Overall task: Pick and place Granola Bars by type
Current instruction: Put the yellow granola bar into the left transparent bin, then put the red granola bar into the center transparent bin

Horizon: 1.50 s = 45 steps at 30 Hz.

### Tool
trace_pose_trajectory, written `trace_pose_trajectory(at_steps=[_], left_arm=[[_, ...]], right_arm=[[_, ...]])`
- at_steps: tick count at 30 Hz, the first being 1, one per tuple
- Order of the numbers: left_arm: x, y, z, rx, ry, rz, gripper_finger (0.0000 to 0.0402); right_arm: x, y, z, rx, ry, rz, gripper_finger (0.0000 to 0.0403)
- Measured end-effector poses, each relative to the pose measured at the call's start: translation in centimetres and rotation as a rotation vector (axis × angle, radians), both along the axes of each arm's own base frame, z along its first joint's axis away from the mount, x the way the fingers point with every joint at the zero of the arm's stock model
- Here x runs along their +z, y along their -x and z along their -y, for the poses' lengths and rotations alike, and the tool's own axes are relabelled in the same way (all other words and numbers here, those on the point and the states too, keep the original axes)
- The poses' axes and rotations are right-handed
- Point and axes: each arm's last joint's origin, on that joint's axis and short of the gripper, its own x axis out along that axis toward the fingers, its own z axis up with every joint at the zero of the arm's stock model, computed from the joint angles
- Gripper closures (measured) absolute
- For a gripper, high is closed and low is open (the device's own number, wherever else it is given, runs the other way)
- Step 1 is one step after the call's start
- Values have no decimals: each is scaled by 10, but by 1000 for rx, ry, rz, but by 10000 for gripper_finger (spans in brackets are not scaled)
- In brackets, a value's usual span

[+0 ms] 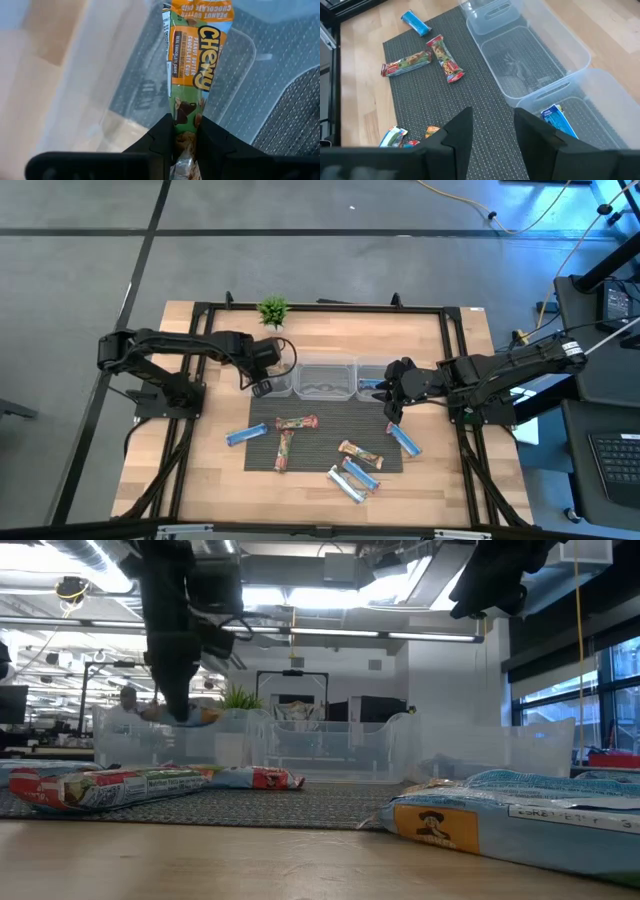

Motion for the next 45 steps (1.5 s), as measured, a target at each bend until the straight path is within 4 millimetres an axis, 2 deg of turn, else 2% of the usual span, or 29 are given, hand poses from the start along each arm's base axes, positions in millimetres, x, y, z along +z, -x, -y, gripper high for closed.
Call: trace_pose_trajectory(at_steps=[14, 34, 39, 45], left_arm=[[-28, 10, -3, -142, -32, -23, 343], [-28, 10, -2, -144, -35, -18, 343], [-28, 10, -2, -144, -35, -18, 324], [-28, 10, -2, -143, -37, -19, 288]], right_arm=[[0, 0, 0, -47, -51, 13, 256], [-1, 0, -1, -50, -101, -1, 256], [-3, 8, -1, -97, -216, -103, 256], [-14, 23, -4, -252, -428, -309, 256]])
